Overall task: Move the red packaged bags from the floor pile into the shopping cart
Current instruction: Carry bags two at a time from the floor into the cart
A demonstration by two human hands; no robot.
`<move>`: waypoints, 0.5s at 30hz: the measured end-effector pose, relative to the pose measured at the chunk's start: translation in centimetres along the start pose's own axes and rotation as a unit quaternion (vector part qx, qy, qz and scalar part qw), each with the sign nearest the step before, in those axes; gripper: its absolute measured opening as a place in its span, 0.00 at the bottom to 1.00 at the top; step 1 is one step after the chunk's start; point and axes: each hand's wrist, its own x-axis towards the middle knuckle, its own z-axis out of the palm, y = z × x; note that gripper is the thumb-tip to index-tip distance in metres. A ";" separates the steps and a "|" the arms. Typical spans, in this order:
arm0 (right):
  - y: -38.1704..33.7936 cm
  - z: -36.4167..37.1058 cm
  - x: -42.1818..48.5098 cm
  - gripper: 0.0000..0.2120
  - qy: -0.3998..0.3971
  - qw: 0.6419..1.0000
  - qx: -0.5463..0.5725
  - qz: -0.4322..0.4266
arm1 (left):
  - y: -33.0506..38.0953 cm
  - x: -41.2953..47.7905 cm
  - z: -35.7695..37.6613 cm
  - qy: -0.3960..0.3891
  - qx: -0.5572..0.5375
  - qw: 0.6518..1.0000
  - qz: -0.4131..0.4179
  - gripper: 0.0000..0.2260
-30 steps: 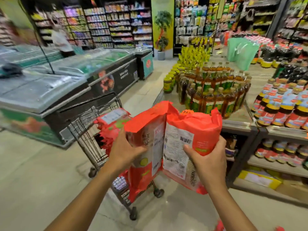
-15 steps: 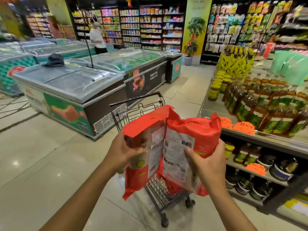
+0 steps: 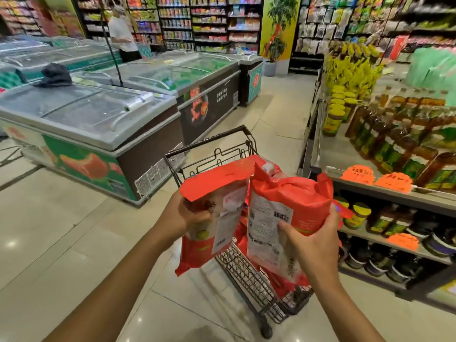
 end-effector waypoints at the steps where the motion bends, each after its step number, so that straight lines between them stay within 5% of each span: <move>1: 0.3 1.0 0.7 0.38 0.002 1.000 0.005 0.005 | -0.6 1.7 -0.3 -0.004 0.011 1.000 -0.003 0.29; 15: 3.3 11.7 10.2 0.56 -0.032 0.997 0.051 0.045 | -4.9 21.3 -4.8 -0.137 0.205 0.968 0.040 0.35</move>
